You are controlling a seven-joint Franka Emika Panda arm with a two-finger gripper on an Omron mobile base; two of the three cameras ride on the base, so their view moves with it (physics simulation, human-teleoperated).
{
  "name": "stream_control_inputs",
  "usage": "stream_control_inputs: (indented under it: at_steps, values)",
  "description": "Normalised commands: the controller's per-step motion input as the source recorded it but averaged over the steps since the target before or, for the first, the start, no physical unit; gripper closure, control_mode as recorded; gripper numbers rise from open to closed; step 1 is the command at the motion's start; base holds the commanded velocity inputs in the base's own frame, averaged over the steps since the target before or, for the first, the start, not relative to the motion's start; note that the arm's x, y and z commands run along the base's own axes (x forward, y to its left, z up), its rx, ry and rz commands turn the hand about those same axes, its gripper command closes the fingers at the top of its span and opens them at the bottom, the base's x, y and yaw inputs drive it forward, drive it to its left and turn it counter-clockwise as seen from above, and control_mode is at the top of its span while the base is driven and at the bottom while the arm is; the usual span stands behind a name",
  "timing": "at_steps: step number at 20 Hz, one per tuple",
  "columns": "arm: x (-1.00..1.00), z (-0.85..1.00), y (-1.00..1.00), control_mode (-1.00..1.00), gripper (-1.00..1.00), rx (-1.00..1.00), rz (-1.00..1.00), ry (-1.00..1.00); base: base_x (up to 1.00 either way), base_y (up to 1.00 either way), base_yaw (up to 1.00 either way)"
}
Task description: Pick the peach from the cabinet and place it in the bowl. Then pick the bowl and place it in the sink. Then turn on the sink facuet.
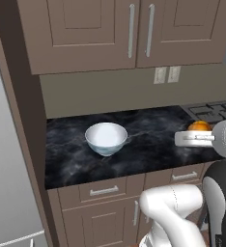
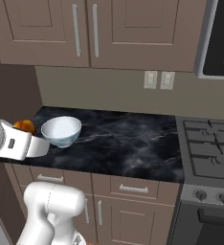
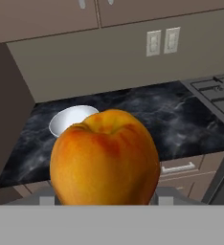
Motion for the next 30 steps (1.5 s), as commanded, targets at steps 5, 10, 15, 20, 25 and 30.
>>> stream_control_inputs:
  at_steps: [5,10,15,20,25,30]
  values:
    - [0.0,0.0,0.0,1.0,1.0,0.0,0.0,0.0,0.0,0.0,0.0]
    - [0.15,-0.04,0.0,-1.0,1.0,0.01,0.0,0.0,0.01,0.0,0.0]
    - [0.64,-0.19,0.53,-1.0,1.0,0.0,0.0,0.0,0.0,0.0,0.0]
    - [0.68,-0.33,0.61,-1.0,1.0,0.0,0.0,0.1,0.0,0.0,0.0]
    - [0.74,-0.53,0.11,-1.0,1.0,0.0,0.01,0.17,0.0,0.0,0.0]
    - [0.63,-0.55,0.02,-1.0,1.0,0.01,0.03,0.1,0.0,0.0,0.0]
